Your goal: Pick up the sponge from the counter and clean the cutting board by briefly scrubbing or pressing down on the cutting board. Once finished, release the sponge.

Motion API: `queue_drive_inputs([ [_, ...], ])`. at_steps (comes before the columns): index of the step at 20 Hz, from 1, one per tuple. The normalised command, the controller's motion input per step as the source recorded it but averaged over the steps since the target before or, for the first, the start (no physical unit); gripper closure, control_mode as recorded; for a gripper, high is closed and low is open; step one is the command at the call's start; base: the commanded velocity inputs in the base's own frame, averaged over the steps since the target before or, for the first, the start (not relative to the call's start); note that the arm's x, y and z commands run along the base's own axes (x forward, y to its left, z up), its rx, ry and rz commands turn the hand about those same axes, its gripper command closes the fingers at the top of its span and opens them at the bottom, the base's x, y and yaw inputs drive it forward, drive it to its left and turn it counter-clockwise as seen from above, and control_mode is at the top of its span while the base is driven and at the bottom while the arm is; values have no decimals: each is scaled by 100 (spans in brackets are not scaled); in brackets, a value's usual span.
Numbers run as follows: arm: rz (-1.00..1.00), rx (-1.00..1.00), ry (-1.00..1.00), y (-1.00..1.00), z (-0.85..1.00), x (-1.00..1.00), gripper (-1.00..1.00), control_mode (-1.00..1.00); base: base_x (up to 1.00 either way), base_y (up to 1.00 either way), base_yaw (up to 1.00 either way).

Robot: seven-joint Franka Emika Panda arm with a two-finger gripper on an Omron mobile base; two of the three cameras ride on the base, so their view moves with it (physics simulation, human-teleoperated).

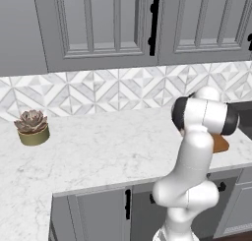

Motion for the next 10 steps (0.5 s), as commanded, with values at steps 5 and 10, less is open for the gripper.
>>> queue_drive_inputs([
  [5, -1, 0, 0, 9, -22, -55, 100, -100, 0, 0, 0],
  [10, -4, 0, 0, -21, -48, -64, 100, -100, 0, 0, 0],
])
